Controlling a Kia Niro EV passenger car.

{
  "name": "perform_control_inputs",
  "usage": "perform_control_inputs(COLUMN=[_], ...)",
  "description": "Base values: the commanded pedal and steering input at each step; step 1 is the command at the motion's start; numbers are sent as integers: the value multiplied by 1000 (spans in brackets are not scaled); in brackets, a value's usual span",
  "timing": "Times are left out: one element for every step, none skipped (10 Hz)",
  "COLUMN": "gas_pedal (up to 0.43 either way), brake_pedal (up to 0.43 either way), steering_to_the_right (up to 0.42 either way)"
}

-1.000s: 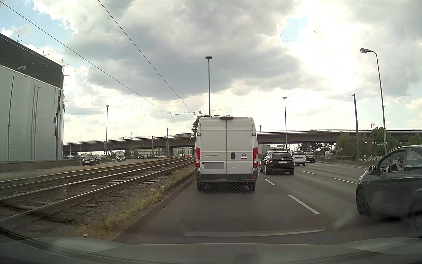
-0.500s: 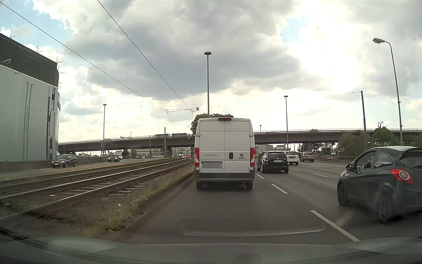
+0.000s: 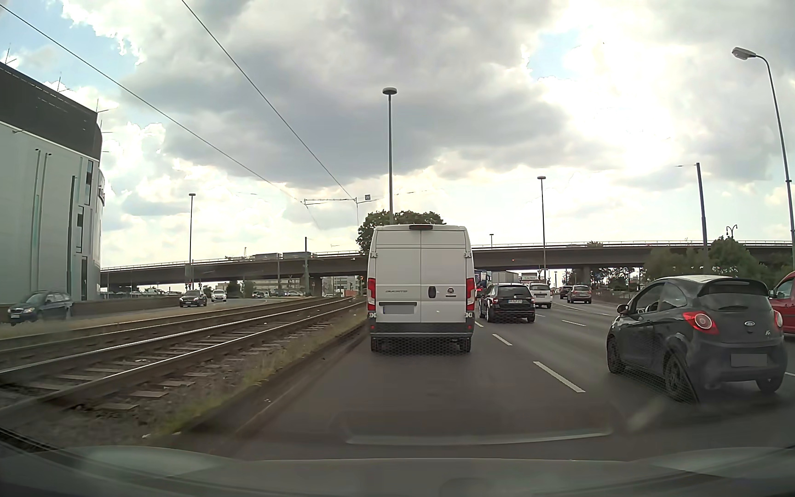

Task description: Follow the waypoints while adhering to traffic rules and regulations

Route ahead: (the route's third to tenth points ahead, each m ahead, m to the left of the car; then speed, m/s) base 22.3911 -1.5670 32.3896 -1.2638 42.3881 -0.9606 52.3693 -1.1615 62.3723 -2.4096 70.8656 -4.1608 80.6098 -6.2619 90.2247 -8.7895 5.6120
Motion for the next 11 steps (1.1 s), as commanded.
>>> perform_control_inputs(gas_pedal=[130,130,130,130,130,130,130,130,130,130,130], brake_pedal=[37,37,37,30,37,37,37,37,37,37,37], steering_to_the_right=[0,0,0,0,0,0,0,0,0,0,0])
